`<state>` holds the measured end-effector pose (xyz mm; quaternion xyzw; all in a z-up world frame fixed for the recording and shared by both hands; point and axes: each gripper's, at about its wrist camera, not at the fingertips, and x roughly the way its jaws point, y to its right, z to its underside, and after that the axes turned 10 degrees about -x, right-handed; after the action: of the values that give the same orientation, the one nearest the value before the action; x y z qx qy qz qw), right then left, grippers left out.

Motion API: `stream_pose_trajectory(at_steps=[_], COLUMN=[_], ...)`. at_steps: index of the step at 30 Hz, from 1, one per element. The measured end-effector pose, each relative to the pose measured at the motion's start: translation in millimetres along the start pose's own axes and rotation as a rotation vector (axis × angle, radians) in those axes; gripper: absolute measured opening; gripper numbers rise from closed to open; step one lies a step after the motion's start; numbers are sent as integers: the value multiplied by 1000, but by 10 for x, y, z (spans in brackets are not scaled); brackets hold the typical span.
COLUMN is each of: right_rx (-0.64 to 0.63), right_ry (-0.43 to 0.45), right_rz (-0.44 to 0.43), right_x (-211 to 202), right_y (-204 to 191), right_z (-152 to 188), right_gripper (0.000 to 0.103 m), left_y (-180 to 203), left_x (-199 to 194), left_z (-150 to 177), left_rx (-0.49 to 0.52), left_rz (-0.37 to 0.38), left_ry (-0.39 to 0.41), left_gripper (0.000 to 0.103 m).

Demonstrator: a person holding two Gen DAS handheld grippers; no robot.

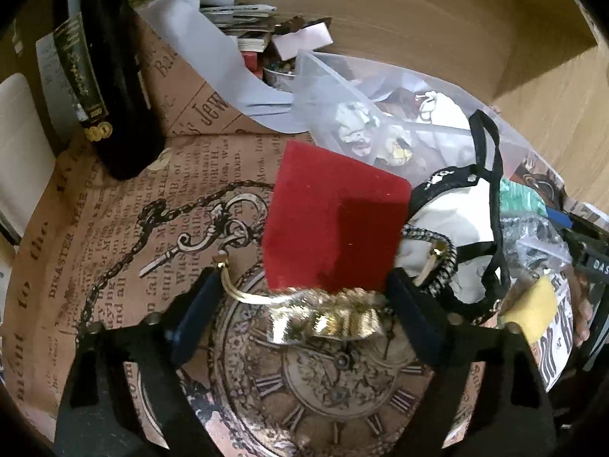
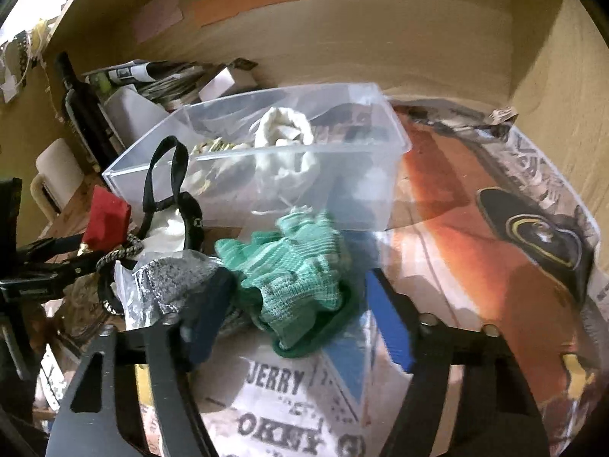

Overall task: Organize soft objects
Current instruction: 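Grasp the red velvet pouch with the left tool while the right tool grasps the green knit cloth, then carry the red pouch with the left tool while the right tool carries the green cloth over the box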

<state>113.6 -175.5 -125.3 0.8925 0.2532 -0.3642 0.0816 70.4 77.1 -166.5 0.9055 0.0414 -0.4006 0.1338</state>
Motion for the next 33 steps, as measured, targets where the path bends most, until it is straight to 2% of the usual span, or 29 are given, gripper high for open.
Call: stream_pose_trajectory(at_steps=[2,5,8,15,24,33], right_rx=[0,-4,-4,4,6,-5], right_ry=[-4,-1,5,39,118,255], right_rz=[-9,-3,0,15,41,68], right_x=[8,9,5,-75,-325,-707], right_y=[-7,-30,-33,-6,35,30], right_z=[4,12,7,-17,-89,-281], right_gripper=[53,47,39,29,27,27], left_y=[16,27,45,105,54,213], left_x=[-1,-8,-23,-83,-490,-872], left_z=[8,20,33,50,-30,-294], left_rx=[7,19,30,55,35,59], left_rz=[7,10,37,47,53,83], left_ry=[2,6,1,11,107,237], left_gripper=[76,65,48,26,23,23])
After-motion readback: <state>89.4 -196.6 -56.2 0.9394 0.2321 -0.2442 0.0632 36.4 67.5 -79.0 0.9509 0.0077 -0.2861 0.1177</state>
